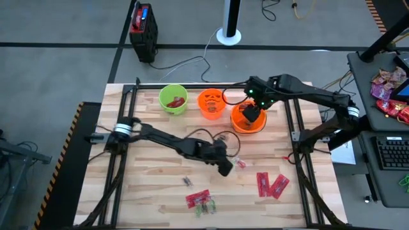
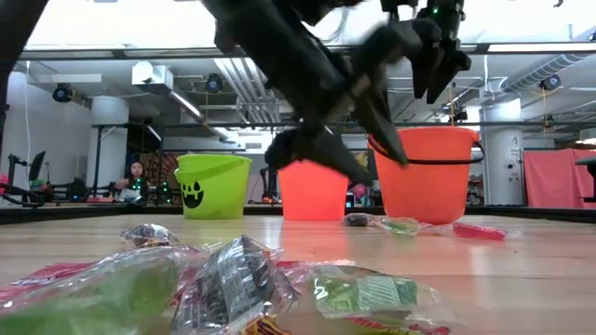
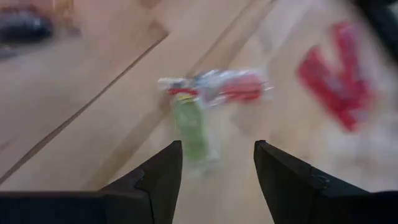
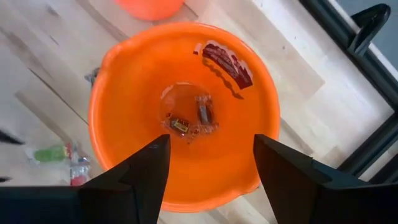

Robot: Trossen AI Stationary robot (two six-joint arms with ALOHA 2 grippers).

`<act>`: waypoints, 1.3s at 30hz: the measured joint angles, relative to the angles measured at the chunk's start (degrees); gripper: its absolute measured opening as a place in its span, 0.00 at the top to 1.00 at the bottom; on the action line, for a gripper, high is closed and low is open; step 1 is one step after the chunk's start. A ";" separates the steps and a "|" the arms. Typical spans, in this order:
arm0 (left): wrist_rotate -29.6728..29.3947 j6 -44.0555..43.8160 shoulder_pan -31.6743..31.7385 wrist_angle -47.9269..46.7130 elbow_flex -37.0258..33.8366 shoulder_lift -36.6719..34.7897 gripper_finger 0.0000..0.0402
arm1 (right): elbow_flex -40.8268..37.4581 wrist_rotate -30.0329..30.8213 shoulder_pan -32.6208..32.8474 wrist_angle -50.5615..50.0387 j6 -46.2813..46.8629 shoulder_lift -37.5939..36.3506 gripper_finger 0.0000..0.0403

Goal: Sort candy by brand, put in halloween buckets
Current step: Put the green gummy into the left orange bucket

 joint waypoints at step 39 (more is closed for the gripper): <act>-3.87 34.61 12.09 -49.24 29.60 -9.83 1.00 | -0.02 -6.03 3.22 -1.52 6.33 -13.21 0.44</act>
